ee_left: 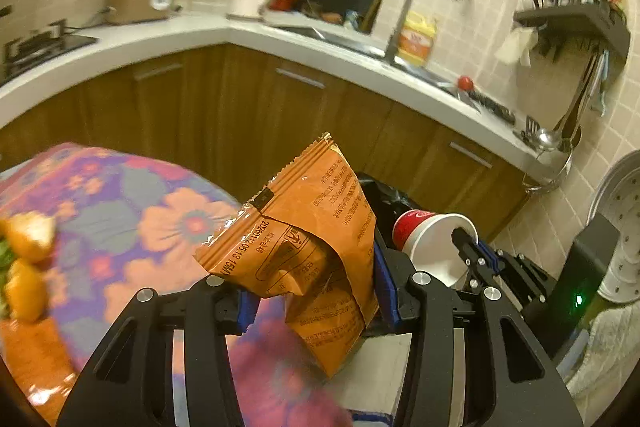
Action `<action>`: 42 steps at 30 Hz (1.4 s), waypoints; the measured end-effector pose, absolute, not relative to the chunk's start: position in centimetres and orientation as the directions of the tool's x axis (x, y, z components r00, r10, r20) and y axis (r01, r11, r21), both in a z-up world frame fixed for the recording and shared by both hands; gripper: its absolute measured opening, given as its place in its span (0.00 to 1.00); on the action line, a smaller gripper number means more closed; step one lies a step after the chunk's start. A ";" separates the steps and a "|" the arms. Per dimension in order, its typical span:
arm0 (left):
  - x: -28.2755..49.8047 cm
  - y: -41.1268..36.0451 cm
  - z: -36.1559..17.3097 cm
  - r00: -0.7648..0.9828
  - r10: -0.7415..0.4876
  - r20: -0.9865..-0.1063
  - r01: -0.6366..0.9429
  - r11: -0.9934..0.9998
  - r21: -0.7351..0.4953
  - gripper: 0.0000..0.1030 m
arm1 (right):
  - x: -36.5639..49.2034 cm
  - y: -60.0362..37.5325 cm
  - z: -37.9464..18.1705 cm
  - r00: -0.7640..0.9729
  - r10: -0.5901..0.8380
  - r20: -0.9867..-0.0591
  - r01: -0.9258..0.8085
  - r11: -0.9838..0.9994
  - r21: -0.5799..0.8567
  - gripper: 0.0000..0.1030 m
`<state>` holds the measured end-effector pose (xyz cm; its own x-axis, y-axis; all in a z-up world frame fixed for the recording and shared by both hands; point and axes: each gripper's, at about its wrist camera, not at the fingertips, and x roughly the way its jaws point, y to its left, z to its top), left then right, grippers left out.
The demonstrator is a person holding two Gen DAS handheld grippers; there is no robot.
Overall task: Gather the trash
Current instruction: 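Carry the wrapper and cup over the bin and open both tools, then grasp the white box with the left tool while the right tool grasps the orange peel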
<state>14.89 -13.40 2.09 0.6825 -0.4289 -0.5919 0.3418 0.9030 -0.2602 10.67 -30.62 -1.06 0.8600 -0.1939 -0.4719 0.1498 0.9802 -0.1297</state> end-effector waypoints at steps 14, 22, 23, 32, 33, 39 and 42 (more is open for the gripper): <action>23.2 -20.9 -4.2 0.504 -0.462 -0.729 0.413 0.871 -0.266 0.51 | 16.9 -35.6 -7.2 0.689 -0.099 -0.717 0.158 0.987 0.016 0.07; 23.8 -21.2 -5.9 0.427 -0.460 -0.779 0.416 0.865 -0.282 0.66 | 15.8 -35.0 -7.2 0.692 -0.108 -0.714 0.137 0.990 -0.018 0.52; 23.6 -21.1 -5.8 0.421 -0.464 -0.779 0.419 0.862 -0.286 0.67 | 15.7 -35.1 -7.0 0.694 -0.106 -0.712 0.135 0.991 -0.015 0.52; 22.0 -18.9 -4.3 0.464 -0.488 -0.740 0.395 0.861 -0.320 0.68 | 13.4 -33.6 -4.2 0.746 -0.133 -0.652 0.126 0.990 -0.058 0.52; 21.6 -18.5 -3.8 0.477 -0.486 -0.732 0.392 0.863 -0.318 0.68 | 13.1 -33.3 -3.7 0.755 -0.134 -0.642 0.122 0.991 -0.062 0.52; 17.2 -14.5 -0.3 0.584 -0.465 -0.666 0.364 0.883 -0.298 0.68 | 11.0 -30.9 -0.7 0.809 -0.097 -0.580 0.087 0.995 -0.045 0.52; 14.3 -11.9 1.7 0.652 -0.437 -0.619 0.340 0.899 -0.276 0.68 | 9.9 -29.3 0.7 0.834 -0.060 -0.548 0.051 0.998 -0.032 0.52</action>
<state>14.29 -11.88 1.71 0.6524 -0.4370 -0.6192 0.3399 0.8989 -0.2763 9.92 -29.28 0.71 0.8343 -0.0601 -0.5480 0.0507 0.9982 -0.0323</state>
